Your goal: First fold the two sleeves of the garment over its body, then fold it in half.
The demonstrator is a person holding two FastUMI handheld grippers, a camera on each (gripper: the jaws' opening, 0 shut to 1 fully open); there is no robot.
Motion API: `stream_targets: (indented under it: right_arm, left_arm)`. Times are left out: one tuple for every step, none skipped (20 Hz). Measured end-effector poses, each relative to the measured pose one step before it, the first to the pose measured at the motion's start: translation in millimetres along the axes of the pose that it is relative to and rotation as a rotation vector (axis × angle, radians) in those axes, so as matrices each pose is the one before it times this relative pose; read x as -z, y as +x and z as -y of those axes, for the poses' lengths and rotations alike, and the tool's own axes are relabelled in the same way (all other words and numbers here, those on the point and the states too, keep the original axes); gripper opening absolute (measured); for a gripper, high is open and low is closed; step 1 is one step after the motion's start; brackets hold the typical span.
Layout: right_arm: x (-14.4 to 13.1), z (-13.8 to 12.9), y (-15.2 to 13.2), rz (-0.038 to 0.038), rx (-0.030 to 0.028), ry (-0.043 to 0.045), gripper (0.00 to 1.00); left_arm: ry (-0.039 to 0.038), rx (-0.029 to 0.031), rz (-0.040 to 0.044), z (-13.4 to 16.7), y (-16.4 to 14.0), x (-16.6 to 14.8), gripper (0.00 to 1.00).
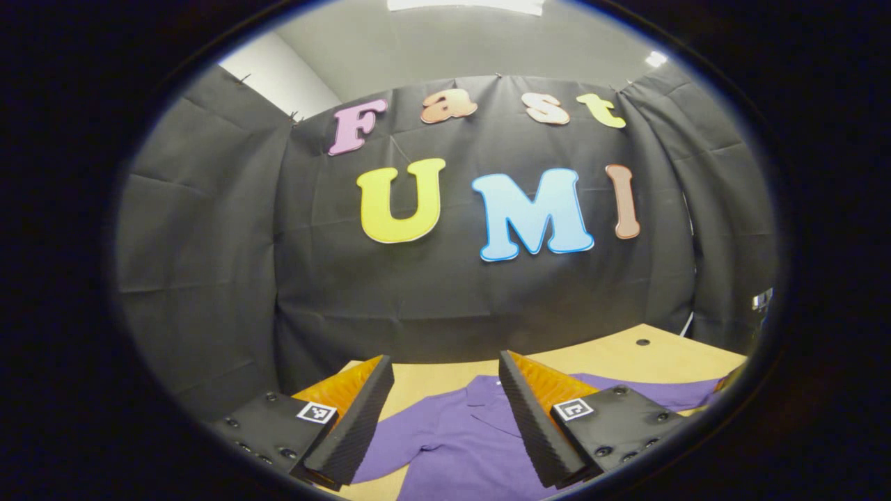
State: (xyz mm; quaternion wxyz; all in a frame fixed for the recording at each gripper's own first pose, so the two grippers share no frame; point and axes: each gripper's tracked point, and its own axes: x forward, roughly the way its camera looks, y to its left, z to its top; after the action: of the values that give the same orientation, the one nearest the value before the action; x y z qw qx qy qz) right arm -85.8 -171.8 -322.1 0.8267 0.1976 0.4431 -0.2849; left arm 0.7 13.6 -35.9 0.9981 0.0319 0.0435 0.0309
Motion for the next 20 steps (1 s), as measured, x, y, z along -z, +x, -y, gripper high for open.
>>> stream_targets:
  right_arm:
    - [0.11,0.8,2.16,-0.00785,0.01191,0.00247,0.82]
    - [-0.79,1.18,1.03,-0.00622,0.00895,0.00423,0.82]
    - [0.54,2.77,4.59,-0.0026,0.0103,0.00198,0.82]
    - [1.39,2.02,3.69,-0.00574,0.00684,-0.00018,0.82]
    - [1.61,-1.63,1.51,-0.0079,-0.00405,0.00153,0.82]
    - [0.11,-0.38,0.62,0.00362,-0.00398,0.00716,0.82]
    - [-0.21,0.69,0.98,0.00496,-0.001,0.00301,0.82]
    - [1.69,0.14,0.21,-0.00067,-0.00292,-0.00093,0.82]
    - [5.64,-1.9,1.26,-0.01678,-0.01184,-0.00099,0.82]
    - [3.56,-0.98,0.11,-0.00067,-0.01991,0.01169,0.85]
    - [0.54,-1.24,3.1,-0.00419,-0.01769,0.01772,0.87]
    - [0.09,-0.39,-1.46,0.00281,-0.00814,0.02248,0.87]
    - [1.57,0.64,0.67,-0.00724,-0.00291,-0.00391,0.88]
    - [-1.03,0.24,-1.69,-0.0019,-0.00559,-0.01298,0.83]
    - [-2.45,-2.44,-1.57,0.00501,-0.01777,-0.01357,0.82]
    - [2.3,-0.45,2.37,0.00238,0.00379,0.00551,0.7]
    - [0.16,-0.52,1.0,-0.00201,0.00111,0.00613,0.57]
    - [0.36,0.24,-3.21,-0.00397,-0.00092,-0.0028,0.57]
    - [-2.4,-3.41,-0.51,0.00358,-0.02479,-0.00287,0.57]
    - [0.55,-3.26,0.67,-0.00243,0.00458,0.03982,0.38]
  left_arm:
    - [-0.00015,-0.00456,-0.00357,-1.78,-1.84,0.78,0.96]
    - [0.00005,-0.00268,-0.00567,-1.65,-1.5,3.48,0.96]
    - [0.00067,-0.00113,-0.00704,0.92,-1.45,2.75,0.96]
    - [0.00013,-0.00074,-0.00295,-0.42,-1.4,1.35,0.96]
    - [0.00035,0.00102,-0.00042,-0.31,-1.37,0.14,0.96]
    - [0.00168,0.00115,-0.00036,2.02,-0.4,-0.73,0.96]
    - [0.00122,0.00134,0.00244,0.76,-0.3,-0.03,0.96]
    - [0.00012,0.00192,0.00199,0.2,-0.43,-0.54,0.96]
    - [-0.00105,0.001,0.00139,0.45,-0.21,-0.05,0.96]
    - [-0.00219,0.00319,-0.00033,1.0,0.76,-0.06,0.97]
    - [-0.00196,0.00295,-0.00034,1.05,0.1,1.27,0.97]
    - [-0.00071,0.0028,0.00118,0.53,0.89,-1.14,0.97]
    - [-0.00031,0.00163,0.00197,0.64,1.25,0.7,0.96]
    - [-0.00188,0.00327,0.00192,1.49,0.95,-0.66,0.96]
    - [-0.00298,0.00374,0.00117,0.41,0.48,0.14,0.96]
    - [-0.00188,0.0023,0.00089,-0.16,0.51,0.53,0.96]
    - [-0.00079,0.00075,0.00131,-0.11,1.44,-0.16,0.96]
    - [-0.00017,-0.00042,0.00216,-0.66,-1.01,-0.12,0.96]
    - [-0.00076,-0.00061,0.00108,-1.61,-0.47,0.5,0.96]
    - [0.00026,-0.00067,0.00058,-1.63,-0.85,0.74,0.96]
